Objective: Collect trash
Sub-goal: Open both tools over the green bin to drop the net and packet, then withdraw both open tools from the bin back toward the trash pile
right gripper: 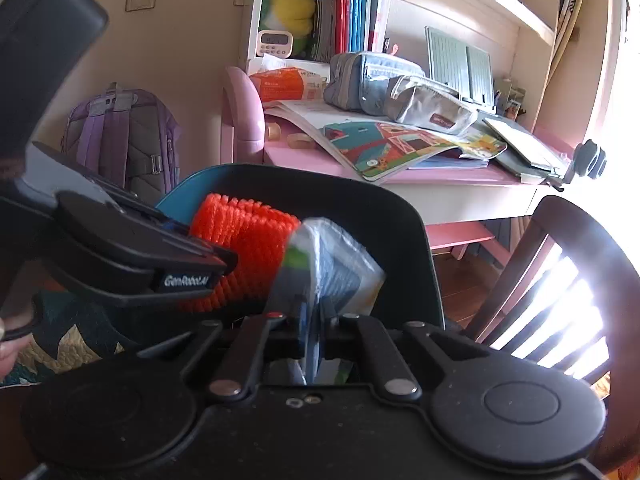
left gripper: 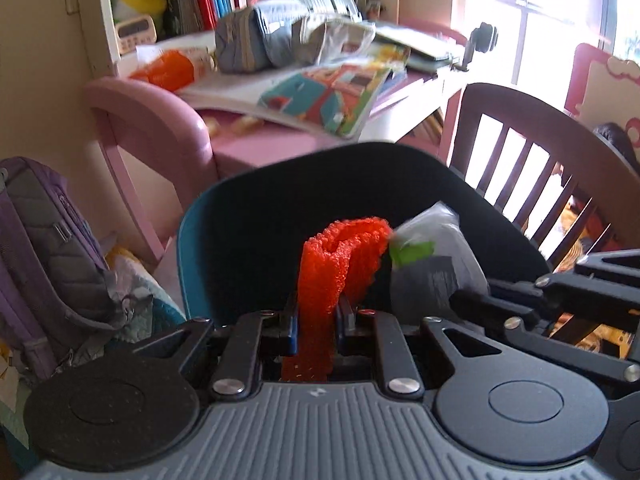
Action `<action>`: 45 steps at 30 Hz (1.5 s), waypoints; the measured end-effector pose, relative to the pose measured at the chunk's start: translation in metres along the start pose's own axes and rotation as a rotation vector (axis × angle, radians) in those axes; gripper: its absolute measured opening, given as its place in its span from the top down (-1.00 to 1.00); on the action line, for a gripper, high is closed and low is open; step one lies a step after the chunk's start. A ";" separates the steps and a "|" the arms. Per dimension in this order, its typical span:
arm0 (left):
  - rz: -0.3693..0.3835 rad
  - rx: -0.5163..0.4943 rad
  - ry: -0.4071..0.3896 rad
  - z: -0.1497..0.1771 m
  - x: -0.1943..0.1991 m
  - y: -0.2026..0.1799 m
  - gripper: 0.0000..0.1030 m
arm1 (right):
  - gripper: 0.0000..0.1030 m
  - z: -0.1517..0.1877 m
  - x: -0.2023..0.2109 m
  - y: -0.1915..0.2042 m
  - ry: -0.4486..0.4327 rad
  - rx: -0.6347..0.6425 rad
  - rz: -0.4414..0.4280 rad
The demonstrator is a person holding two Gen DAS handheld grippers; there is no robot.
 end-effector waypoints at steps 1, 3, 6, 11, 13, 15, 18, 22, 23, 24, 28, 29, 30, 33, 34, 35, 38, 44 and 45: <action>0.000 -0.009 0.009 0.001 -0.003 -0.001 0.69 | 0.85 0.000 -0.001 0.000 0.004 -0.001 -0.004; -0.002 -0.029 0.019 0.002 -0.007 -0.002 0.67 | 0.76 0.000 -0.001 -0.001 -0.001 0.004 -0.005; -0.007 -0.044 0.034 0.004 -0.010 -0.003 0.47 | 0.73 0.001 0.000 -0.004 -0.008 -0.005 -0.001; -0.014 -0.030 0.011 0.007 -0.005 0.000 -0.25 | 0.69 0.000 0.007 -0.006 -0.019 -0.012 0.004; -0.015 -0.033 -0.011 0.006 0.001 0.000 -0.29 | 0.69 0.000 0.011 -0.006 -0.021 -0.016 0.002; -0.017 -0.037 -0.018 0.007 0.007 0.000 -0.29 | 0.67 0.001 0.016 -0.006 -0.026 -0.019 0.001; -0.016 -0.027 -0.038 0.008 0.020 0.001 -0.35 | 0.64 0.000 0.026 -0.004 -0.038 -0.024 -0.003; -0.015 -0.018 -0.078 0.011 0.043 0.005 -0.48 | 0.55 -0.003 0.042 0.003 -0.061 -0.030 -0.017; -0.016 -0.017 -0.083 0.012 0.048 0.006 -0.49 | 0.49 -0.004 0.046 0.005 -0.067 -0.033 -0.023; -0.017 -0.015 -0.087 0.013 0.053 0.007 -0.49 | 0.46 -0.005 0.050 0.007 -0.074 -0.036 -0.028; -0.022 -0.002 -0.128 0.018 0.079 0.017 -0.56 | 0.37 -0.010 0.068 0.019 -0.101 -0.026 -0.039; -0.025 0.005 -0.141 0.020 0.087 0.021 -0.58 | 0.36 -0.011 0.072 0.022 -0.106 -0.024 -0.043; -0.023 0.013 -0.152 0.021 0.093 0.024 -0.58 | 0.35 -0.012 0.076 0.025 -0.111 -0.022 -0.047; -0.022 0.039 -0.172 0.027 0.112 0.036 -0.59 | 0.25 -0.015 0.088 0.036 -0.128 -0.014 -0.063; -0.025 0.046 -0.181 0.030 0.118 0.041 -0.59 | 0.19 -0.017 0.093 0.041 -0.135 -0.011 -0.069; -0.029 0.051 -0.190 0.032 0.124 0.046 -0.59 | 0.16 -0.017 0.097 0.045 -0.143 -0.009 -0.075; -0.045 0.074 -0.212 0.041 0.143 0.062 -0.60 | 0.12 -0.019 0.107 0.059 -0.161 -0.006 -0.104; -0.067 0.121 -0.242 0.064 0.177 0.098 -0.68 | 0.06 -0.022 0.124 0.095 -0.189 0.004 -0.162; -0.074 0.124 -0.246 0.069 0.182 0.105 -0.68 | 0.05 -0.022 0.125 0.101 -0.192 0.007 -0.173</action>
Point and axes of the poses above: each gripper's, at about its wrist camera, not at the fingertips, and x roughly against the way its jaws point, y to its left, z to its underside, the point moved 10 cm from there along -x, roughly the way its jaws point, and after that the axes turned 1 degree about x, right-handed, at the moved point
